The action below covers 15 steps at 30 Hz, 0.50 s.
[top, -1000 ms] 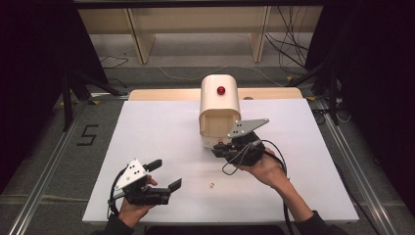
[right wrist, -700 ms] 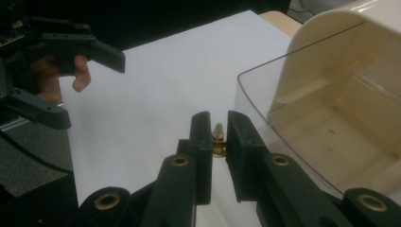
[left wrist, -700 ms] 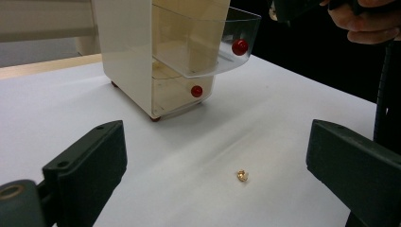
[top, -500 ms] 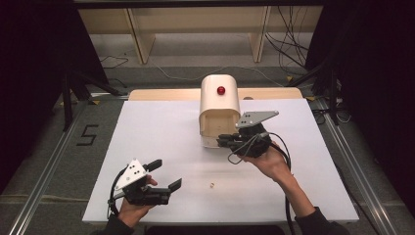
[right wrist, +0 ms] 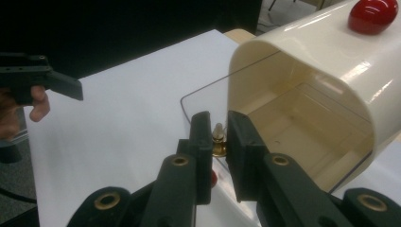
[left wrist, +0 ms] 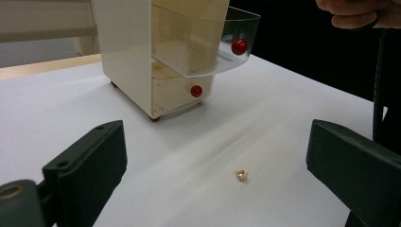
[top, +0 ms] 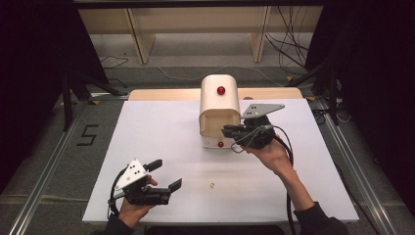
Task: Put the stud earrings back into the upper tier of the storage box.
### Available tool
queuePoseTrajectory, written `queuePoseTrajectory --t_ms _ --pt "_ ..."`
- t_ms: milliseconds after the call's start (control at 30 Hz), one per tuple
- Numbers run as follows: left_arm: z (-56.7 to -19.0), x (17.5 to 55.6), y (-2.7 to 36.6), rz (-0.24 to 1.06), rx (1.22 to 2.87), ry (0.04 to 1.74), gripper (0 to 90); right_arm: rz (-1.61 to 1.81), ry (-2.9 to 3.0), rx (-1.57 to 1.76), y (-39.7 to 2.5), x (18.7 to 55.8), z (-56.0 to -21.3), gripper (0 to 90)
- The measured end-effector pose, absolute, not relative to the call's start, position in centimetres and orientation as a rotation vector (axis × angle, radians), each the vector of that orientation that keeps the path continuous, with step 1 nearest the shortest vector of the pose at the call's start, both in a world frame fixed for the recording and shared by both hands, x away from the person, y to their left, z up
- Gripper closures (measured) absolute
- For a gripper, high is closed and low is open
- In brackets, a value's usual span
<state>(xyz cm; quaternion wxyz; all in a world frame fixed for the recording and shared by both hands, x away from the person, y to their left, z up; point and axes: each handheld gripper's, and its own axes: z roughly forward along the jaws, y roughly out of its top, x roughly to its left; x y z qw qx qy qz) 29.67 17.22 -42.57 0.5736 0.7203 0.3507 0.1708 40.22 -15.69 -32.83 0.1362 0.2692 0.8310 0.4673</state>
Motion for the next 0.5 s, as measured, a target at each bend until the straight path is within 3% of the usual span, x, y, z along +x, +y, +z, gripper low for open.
queuePoseTrajectory --t_ms 500 --pt "-42.6 29.7 17.2 0.399 1.683 0.823 5.4 1.317 2.369 0.854 -16.1 42.2 -33.8 80.8"
